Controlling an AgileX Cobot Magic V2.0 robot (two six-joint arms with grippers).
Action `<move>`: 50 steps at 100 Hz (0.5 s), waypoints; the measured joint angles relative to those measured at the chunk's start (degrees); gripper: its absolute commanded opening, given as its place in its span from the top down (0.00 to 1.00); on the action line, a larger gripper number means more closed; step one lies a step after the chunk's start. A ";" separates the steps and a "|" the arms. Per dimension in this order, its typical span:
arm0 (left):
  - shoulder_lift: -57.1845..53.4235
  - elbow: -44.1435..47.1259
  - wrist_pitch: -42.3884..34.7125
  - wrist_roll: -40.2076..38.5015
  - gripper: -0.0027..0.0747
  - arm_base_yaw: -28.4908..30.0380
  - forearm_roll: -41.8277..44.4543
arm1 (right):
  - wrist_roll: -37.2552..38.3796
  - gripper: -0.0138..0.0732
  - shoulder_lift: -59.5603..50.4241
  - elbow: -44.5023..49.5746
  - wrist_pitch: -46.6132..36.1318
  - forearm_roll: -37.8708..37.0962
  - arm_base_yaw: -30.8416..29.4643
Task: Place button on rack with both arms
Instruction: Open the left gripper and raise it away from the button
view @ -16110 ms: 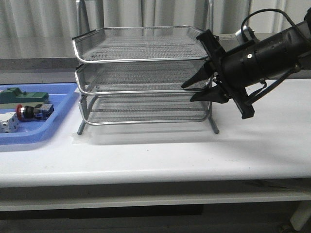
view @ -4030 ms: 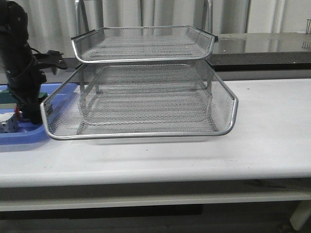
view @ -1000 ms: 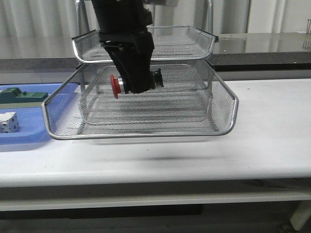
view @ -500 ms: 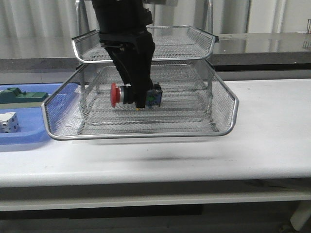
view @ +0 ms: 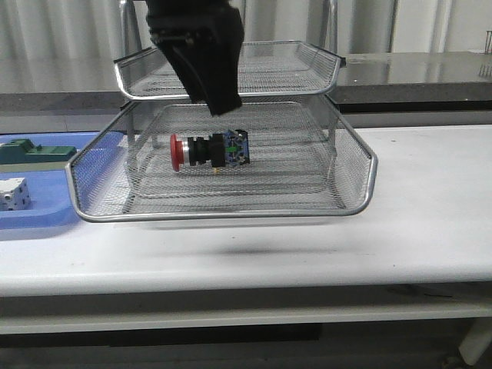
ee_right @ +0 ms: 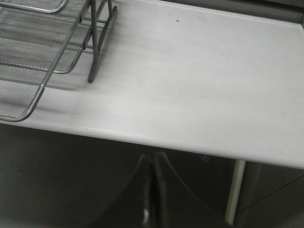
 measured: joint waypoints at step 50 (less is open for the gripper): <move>-20.82 7.55 -2.88 -9.98 0.48 14.57 0.00 | 0.00 0.92 0.00 0.00 0.00 0.00 0.00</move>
